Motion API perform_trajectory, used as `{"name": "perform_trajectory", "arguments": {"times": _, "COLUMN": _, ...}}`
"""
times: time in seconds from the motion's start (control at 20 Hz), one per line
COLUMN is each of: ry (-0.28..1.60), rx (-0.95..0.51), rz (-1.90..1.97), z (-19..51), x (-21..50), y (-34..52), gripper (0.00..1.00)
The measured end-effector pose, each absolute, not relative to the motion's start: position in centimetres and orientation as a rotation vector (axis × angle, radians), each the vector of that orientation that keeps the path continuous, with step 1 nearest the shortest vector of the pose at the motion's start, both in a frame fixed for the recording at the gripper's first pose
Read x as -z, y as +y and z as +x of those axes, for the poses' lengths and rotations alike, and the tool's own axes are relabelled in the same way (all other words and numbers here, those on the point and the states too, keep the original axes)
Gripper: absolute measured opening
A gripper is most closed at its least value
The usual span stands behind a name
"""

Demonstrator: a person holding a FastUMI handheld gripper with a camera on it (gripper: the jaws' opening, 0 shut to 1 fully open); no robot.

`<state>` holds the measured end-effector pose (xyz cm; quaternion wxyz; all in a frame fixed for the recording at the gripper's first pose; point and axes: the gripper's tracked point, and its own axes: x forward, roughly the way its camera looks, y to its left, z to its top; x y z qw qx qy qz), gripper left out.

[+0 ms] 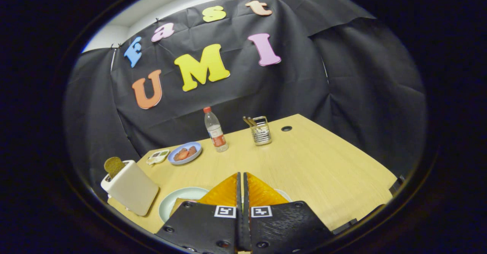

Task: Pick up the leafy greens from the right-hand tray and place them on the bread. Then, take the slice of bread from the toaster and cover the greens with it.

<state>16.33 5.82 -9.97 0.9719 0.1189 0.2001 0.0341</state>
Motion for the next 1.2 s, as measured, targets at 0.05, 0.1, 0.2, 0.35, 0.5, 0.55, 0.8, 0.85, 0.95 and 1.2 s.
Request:
{"name": "perform_trajectory", "arguments": {"times": 0.05, "ry": 0.396, "rx": -0.059, "rz": 0.194, "z": 16.0, "x": 10.4, "y": 5.5, "gripper": 0.0}}
{"name": "perform_trajectory", "arguments": {"times": 0.1, "ry": 0.385, "rx": -0.076, "rz": 0.16, "z": 15.9, "x": 10.7, "y": 6.2, "gripper": 0.0}}
{"name": "perform_trajectory", "arguments": {"times": 0.2, "ry": 0.354, "rx": -0.122, "rz": 0.103, "z": 14.6, "x": 10.9, "y": 7.5, "gripper": 0.28}}
{"name": "perform_trajectory", "arguments": {"times": 0.35, "ry": 0.284, "rx": -0.159, "rz": 0.045, "z": 12.6, "x": 10.9, "y": 8.6, "gripper": 0.69}}
{"name": "perform_trajectory", "arguments": {"times": 0.5, "ry": 0.26, "rx": -0.203, "rz": 0.001, "z": 10.2, "x": 11.8, "y": 10.3, "gripper": 0.89}}
{"name": "perform_trajectory", "arguments": {"times": 0.55, "ry": 0.255, "rx": -0.214, "rz": -0.028, "z": 9.4, "x": 12.3, "y": 10.9, "gripper": 0.92}}
{"name": "perform_trajectory", "arguments": {"times": 0.8, "ry": 0.263, "rx": -0.236, "rz": -0.127, "z": 5.8, "x": 14.9, "y": 13.2, "gripper": 0.96}}
{"name": "perform_trajectory", "arguments": {"times": 0.85, "ry": 0.268, "rx": -0.233, "rz": -0.146, "z": 5.4, "x": 15.5, "y": 13.6, "gripper": 0.96}}
{"name": "perform_trajectory", "arguments": {"times": 0.95, "ry": 0.3, "rx": -0.23, "rz": -0.197, "z": 4.8, "x": 17.3, "y": 14.4, "gripper": 0.96}}
{"name": "perform_trajectory", "arguments": {"times": 1.2, "ry": 0.325, "rx": -0.18, "rz": -0.337, "z": 5.4, "x": 19.1, "y": 14.5, "gripper": 0.96}}
